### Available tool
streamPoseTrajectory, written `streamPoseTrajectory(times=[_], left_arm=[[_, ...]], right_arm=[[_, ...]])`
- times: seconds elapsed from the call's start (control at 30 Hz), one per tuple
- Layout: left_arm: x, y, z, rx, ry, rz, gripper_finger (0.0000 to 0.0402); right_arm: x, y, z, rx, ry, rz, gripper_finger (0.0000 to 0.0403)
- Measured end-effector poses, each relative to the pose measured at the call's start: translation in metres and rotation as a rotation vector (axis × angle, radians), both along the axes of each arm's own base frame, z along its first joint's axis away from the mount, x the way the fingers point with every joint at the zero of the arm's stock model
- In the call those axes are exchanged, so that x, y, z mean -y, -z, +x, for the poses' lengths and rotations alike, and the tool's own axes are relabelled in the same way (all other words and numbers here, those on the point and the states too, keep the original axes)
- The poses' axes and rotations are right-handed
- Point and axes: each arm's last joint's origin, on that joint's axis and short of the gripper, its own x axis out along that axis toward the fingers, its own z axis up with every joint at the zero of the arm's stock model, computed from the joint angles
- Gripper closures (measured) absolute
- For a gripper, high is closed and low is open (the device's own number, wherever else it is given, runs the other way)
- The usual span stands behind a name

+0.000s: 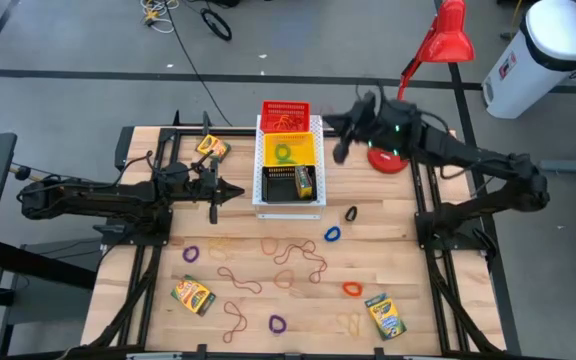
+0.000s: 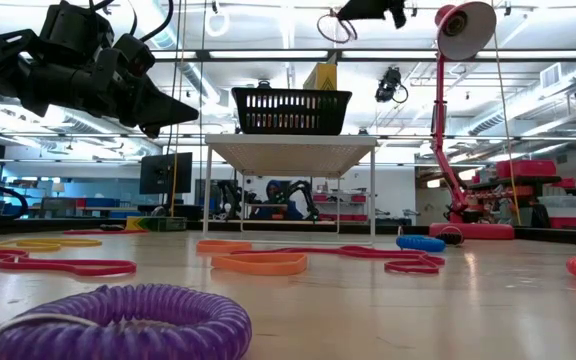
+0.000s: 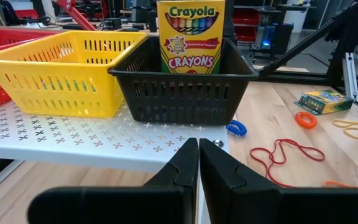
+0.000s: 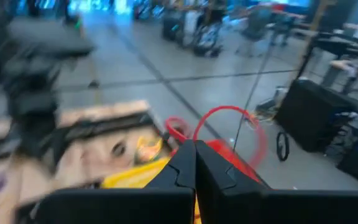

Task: Pick & Place Office Desk Supplies
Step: Put the red rubber band into the red bin on the shelf

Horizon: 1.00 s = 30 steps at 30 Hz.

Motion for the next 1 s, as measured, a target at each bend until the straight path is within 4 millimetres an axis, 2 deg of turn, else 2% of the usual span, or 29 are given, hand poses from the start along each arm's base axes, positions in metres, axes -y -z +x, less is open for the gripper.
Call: streamPoseTrajectory(times=[0.2,0.4,0.67,0.8,1.0], left_arm=[[0.0,0.0,0.0,0.0,0.0,0.0,0.0381],[0.0,0.0,0.0,-0.001,0.0,0.0,0.0381],[0.0,0.0,0.0,-0.001,0.0,0.0,0.0381],[0.0,0.0,0.0,-0.001,0.0,0.0,0.0381],[0.0,0.0,0.0,-0.001,0.0,0.0,0.0381]], right_arm=[[0.053,0.016,0.014,-0.015,0.105,0.105,0.0403],[0.091,0.032,0.049,-0.089,0.115,0.2,0.0403],[0.124,0.073,0.092,-0.215,0.131,0.25,0.0403],[0.135,0.087,0.102,-0.247,0.131,0.264,0.0403],[0.139,0.104,0.109,-0.277,0.085,0.291,0.0387]])
